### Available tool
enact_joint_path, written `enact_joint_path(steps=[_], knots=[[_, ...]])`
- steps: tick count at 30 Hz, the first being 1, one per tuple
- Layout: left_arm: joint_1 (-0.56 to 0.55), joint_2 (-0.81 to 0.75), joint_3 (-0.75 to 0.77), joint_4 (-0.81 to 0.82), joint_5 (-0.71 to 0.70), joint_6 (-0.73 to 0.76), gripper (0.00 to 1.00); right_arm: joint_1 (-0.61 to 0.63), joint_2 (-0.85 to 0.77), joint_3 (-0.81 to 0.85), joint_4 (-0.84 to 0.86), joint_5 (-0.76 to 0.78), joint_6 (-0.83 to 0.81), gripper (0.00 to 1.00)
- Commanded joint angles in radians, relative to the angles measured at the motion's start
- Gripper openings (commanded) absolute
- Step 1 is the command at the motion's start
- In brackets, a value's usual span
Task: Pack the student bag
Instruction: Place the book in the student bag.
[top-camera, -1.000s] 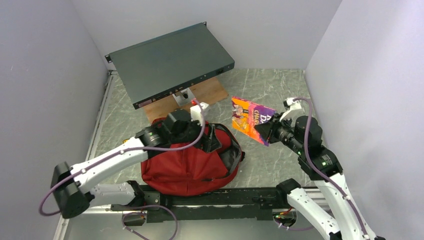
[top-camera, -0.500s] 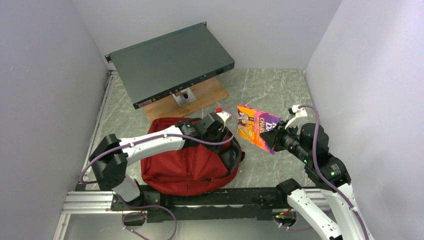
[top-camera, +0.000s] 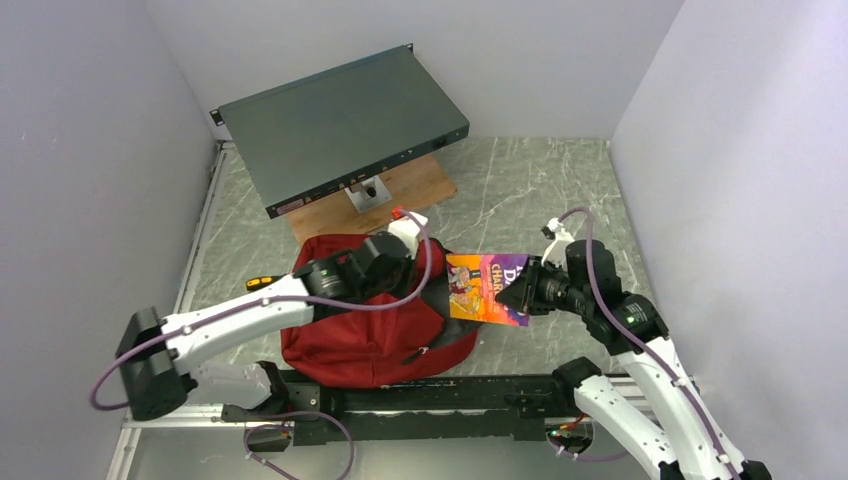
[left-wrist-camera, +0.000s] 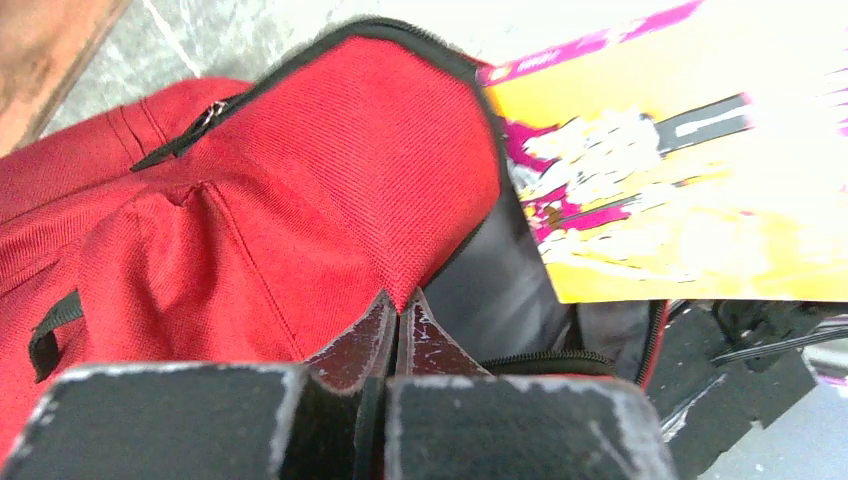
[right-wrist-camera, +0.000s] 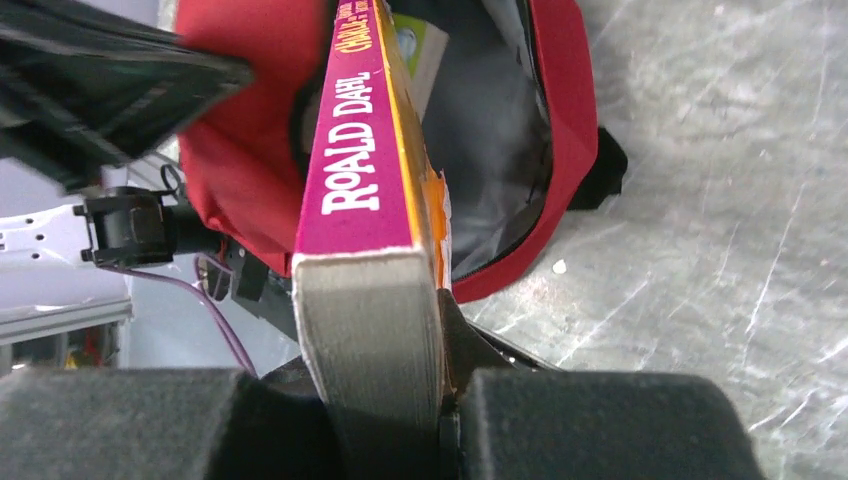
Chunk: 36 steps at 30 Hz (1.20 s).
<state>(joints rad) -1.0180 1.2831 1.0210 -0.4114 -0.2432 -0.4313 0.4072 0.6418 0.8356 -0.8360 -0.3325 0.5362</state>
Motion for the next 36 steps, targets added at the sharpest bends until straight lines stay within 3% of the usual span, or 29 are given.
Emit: enact_joint_path(steps=[1,4,8,14,25,28,30,32,34,36], knots=[[-0.004,-0.133,-0.095,0.247,-0.004,-0.006,0.0,-0.001,0.008,-0.042,0.061,-0.046,0.083,0.0],[-0.004,-0.185,-0.128,0.287,0.007,-0.003,0.0,-0.001,0.009,-0.087,0.113,-0.105,0.123,0.0],[-0.004,-0.212,-0.134,0.291,0.022,0.006,0.0,-0.001,0.016,-0.187,0.314,-0.26,0.231,0.0],[-0.005,-0.256,-0.158,0.325,0.054,-0.001,0.0,0.005,0.091,-0.409,0.966,-0.481,0.639,0.0],[-0.018,-0.321,-0.154,0.331,0.042,0.016,0.0,0.195,0.544,-0.368,1.525,-0.39,0.818,0.0],[-0.022,-0.34,-0.152,0.321,0.024,0.02,0.0,0.241,0.663,-0.336,1.626,-0.338,0.829,0.0],[-0.024,-0.345,-0.147,0.308,0.013,0.024,0.0,0.277,0.729,-0.3,1.605,-0.281,0.787,0.0],[-0.025,-0.348,-0.147,0.294,0.003,0.028,0.0,0.307,0.788,-0.248,1.53,-0.234,0.715,0.13],[-0.026,-0.355,-0.155,0.281,-0.009,0.029,0.0,0.33,0.845,-0.221,1.495,-0.21,0.681,0.34],[-0.027,-0.366,-0.168,0.274,-0.021,0.027,0.0,0.336,0.895,-0.216,1.495,-0.233,0.668,0.49]])
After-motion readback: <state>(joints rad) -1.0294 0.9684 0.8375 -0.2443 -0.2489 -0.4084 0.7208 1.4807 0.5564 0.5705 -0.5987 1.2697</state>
